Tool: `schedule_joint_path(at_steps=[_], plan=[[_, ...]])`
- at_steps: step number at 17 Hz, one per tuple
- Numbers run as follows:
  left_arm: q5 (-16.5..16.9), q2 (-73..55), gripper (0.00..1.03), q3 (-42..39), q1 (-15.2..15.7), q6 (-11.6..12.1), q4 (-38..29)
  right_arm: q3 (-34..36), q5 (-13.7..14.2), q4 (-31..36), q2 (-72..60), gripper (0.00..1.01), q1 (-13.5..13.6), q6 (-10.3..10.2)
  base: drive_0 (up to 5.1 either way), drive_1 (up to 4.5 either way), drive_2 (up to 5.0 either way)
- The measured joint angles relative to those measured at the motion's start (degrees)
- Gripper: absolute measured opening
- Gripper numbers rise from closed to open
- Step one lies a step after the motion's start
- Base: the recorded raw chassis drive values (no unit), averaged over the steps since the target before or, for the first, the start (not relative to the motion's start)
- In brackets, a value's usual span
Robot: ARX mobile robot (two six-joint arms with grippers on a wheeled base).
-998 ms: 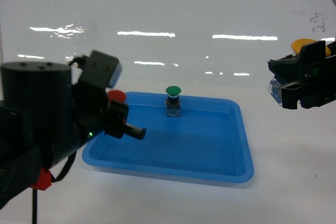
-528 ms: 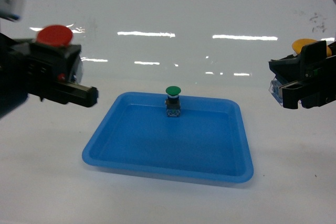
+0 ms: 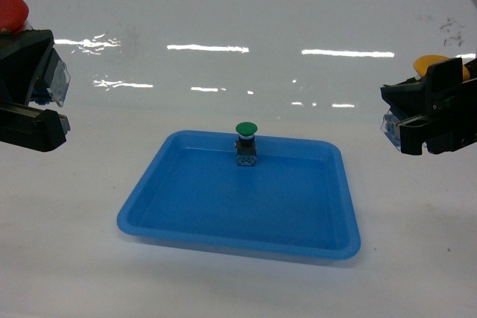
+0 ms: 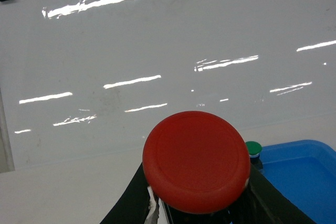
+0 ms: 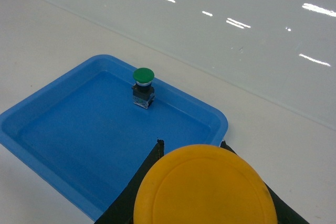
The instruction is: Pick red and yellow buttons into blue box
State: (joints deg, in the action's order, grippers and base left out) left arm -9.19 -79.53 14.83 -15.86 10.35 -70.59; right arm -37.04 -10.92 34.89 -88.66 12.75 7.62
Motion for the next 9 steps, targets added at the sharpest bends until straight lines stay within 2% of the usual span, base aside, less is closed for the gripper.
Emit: schedule_joint_path(at_steps=[3, 9], plan=[[0.0, 0.0, 0.25, 0.0, 0.0, 0.0, -0.15, 0.0, 0.0, 0.0, 0.0, 0.27, 0.0, 0.0, 0.0, 0.0, 0.0], [-0.07, -0.24, 0.25, 0.07, 0.07, -0.02, 0.09, -0.22, 0.0, -0.11, -0.13, 0.27, 0.0, 0.0, 0.1, -4.25, 4.4]])
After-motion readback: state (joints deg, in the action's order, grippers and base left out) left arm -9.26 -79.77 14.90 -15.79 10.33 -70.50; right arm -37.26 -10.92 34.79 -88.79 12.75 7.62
